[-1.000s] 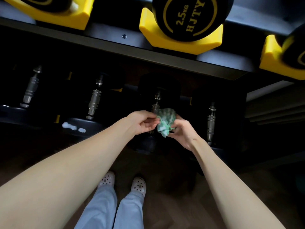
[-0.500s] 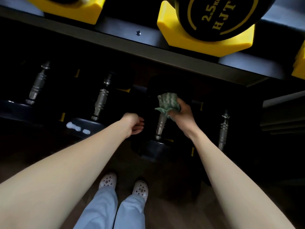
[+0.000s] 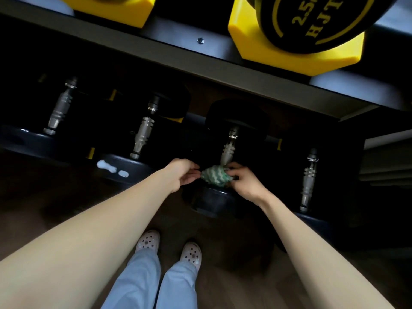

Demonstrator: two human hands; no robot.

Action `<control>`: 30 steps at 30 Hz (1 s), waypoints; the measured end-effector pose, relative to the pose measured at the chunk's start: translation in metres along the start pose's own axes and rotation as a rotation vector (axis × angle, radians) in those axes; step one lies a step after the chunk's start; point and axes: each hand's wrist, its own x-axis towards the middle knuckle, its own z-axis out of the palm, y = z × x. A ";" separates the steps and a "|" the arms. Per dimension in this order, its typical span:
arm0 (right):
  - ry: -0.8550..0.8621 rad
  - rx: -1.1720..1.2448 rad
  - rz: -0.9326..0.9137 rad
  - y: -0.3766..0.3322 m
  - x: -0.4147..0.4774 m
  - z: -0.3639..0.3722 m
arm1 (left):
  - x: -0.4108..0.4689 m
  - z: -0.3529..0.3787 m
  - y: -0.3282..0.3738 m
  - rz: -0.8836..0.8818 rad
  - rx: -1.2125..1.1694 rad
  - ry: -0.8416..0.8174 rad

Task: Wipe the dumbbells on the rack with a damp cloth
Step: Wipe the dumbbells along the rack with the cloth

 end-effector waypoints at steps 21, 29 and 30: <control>0.364 -0.172 -0.098 -0.014 0.046 -0.005 | 0.008 -0.007 -0.004 -0.061 -0.049 0.040; 0.163 0.144 0.105 -0.001 0.004 -0.002 | 0.008 -0.004 -0.005 -0.035 -0.024 0.057; 0.149 0.188 0.163 0.004 -0.003 -0.001 | 0.007 -0.002 -0.004 -0.030 -0.022 0.056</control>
